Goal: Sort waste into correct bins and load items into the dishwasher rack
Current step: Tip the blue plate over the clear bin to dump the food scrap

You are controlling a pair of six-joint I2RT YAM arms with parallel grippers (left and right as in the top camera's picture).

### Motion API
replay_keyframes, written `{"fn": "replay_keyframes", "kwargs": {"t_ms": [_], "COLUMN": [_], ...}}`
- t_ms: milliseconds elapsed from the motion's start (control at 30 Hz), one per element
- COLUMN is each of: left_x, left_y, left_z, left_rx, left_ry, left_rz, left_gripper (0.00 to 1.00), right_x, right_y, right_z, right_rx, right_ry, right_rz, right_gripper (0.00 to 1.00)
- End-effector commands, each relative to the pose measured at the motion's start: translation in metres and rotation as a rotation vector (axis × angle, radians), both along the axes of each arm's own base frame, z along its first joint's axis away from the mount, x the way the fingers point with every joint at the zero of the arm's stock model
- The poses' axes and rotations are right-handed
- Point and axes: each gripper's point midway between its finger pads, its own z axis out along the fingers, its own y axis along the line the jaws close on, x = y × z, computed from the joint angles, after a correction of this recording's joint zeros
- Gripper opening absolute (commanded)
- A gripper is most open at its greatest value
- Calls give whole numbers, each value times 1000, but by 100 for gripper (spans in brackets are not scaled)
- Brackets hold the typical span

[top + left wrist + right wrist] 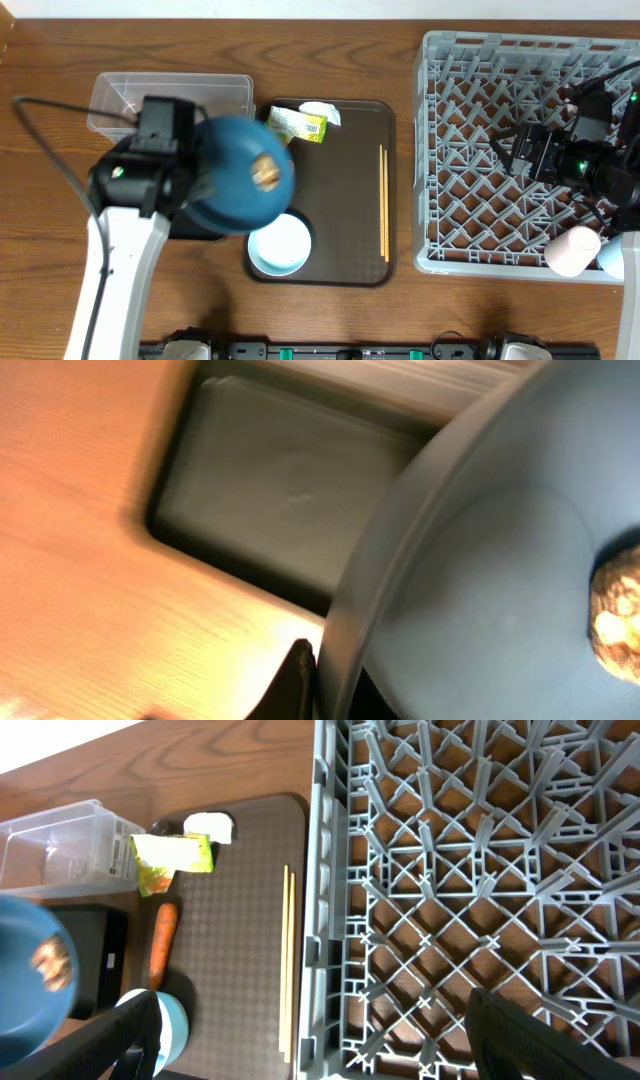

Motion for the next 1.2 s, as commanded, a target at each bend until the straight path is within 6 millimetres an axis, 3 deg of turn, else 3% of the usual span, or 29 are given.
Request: {"fn": "replay_keyframes", "kwargs": {"t_ms": [0,100,167,467,600,700,767,900,1167], "left_x": [-25,-53,-58,-15,7,20,24,31,30], "left_y": [62,82,89,104,94,78,73,70,68], "left_z": [40,43,41,32,37,30,30,55,47], "left_rx": [343,451,507,748,939,965,985,1130,1088], "left_ry": [-24,23,25,68,135,140,132,76,86], "left_rz": [151,308,374,366,221,152,131,118,114], "left_gripper": [6,5,6,6,6,6,6,6,6], "right_x": [1,2,1,4,4,4,4,4,3], "right_y": [2,2,2,2,1,1,1,1,2], "right_z": [-1,-1,-1,1,1,1,1,1,0], "right_rx": [7,7,7,5,4,4,4,4,5], "right_ry": [5,5,8,-8,-11,-11,-8,-8,-2], "right_rz": [0,1,1,0,1,1,1,1,1], "right_gripper": [89,89,89,90,90,90,90,91,91]}}
